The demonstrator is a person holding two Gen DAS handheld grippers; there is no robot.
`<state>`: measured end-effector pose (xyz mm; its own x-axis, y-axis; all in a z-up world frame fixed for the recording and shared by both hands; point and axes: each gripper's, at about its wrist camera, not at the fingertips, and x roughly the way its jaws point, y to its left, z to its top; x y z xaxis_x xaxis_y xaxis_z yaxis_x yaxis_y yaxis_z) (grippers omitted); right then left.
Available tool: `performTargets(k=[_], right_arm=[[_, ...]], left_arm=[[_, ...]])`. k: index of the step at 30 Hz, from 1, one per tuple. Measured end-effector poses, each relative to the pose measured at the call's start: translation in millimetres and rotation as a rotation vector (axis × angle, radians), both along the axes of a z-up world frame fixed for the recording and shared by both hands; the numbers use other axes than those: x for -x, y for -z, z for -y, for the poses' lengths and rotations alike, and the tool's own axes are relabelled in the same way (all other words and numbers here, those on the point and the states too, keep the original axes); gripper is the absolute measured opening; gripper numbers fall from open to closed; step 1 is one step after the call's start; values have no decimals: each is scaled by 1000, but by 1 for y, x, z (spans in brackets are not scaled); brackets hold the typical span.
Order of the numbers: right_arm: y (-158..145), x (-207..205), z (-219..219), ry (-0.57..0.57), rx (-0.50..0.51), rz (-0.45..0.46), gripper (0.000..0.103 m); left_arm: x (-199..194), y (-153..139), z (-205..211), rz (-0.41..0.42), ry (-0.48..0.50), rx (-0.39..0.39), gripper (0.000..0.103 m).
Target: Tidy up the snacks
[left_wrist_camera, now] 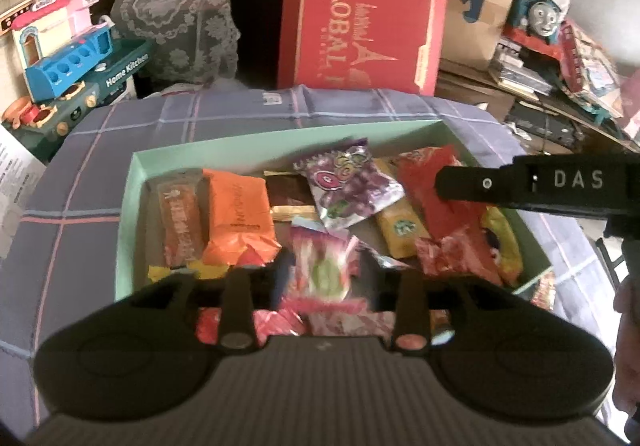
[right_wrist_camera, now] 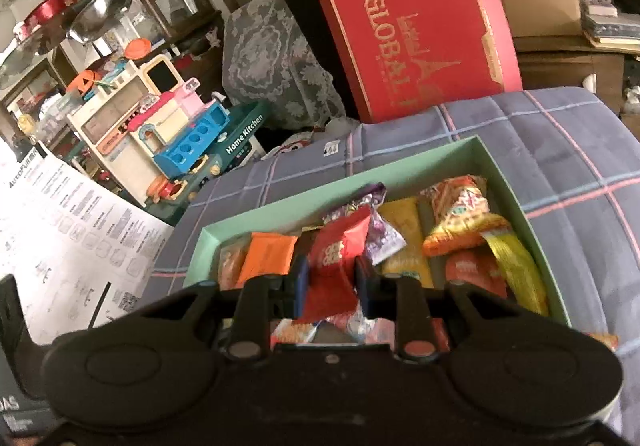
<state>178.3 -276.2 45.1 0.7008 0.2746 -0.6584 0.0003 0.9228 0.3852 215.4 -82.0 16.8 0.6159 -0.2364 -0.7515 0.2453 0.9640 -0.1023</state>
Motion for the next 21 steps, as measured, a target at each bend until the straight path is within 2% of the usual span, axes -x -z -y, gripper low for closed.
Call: performTargets(k=[1,3,4,5,11,21], right_arm=[[1,-3,-2,-4,3,0,34],[0,-6,-5,2,18,6,65],[0,-4,-5,10,28,15,88],[-1,-2,-5,19,39,31,100],[0,3,-5,22,59,6,103],[-8,36,-9,-2,115,-26,103]], left_arm=[[-2,2,0,-1,-18,-9,90],[0,4,-2,31,-60,-30,103],[0,4,-2,40,-68,-38,103],[0,5,-3,34,-66,-41,103],[5,9,-2,10,-64,-59,103],[28,0,-9,-14,-72,-57,103]])
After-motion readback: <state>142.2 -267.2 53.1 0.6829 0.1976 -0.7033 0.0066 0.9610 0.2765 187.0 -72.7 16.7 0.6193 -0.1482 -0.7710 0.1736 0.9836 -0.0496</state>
